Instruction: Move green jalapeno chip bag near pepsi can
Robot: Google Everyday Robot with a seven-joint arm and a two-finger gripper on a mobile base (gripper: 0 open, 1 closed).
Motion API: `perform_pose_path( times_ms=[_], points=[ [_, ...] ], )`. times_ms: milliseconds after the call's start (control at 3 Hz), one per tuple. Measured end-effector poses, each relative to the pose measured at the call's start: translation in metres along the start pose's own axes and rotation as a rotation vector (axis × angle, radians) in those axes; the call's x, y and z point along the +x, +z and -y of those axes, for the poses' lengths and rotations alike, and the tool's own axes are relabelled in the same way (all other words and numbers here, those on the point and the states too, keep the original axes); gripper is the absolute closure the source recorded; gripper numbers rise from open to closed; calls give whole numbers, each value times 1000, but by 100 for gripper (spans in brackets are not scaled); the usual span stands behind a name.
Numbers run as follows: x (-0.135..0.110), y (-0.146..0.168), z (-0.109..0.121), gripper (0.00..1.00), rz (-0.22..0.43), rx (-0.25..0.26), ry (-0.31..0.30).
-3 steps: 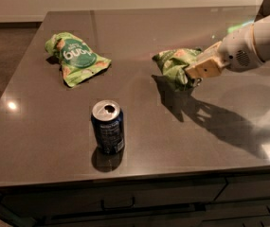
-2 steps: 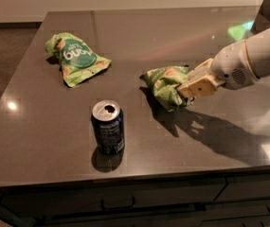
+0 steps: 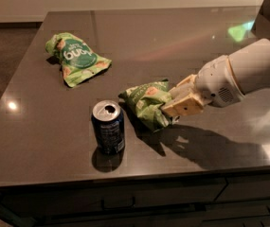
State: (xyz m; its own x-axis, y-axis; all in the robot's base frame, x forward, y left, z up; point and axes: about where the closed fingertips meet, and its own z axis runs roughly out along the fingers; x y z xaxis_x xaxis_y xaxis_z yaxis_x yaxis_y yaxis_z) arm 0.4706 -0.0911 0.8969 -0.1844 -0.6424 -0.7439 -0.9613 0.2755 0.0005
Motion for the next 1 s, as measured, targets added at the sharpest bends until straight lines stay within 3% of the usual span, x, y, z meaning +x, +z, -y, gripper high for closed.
perform_pose_path(
  times_ms=[333, 1000],
  points=[
    [-3, 7, -13, 52, 6, -25, -15],
    [-6, 9, -15, 5, 4, -29, -22]
  ],
)
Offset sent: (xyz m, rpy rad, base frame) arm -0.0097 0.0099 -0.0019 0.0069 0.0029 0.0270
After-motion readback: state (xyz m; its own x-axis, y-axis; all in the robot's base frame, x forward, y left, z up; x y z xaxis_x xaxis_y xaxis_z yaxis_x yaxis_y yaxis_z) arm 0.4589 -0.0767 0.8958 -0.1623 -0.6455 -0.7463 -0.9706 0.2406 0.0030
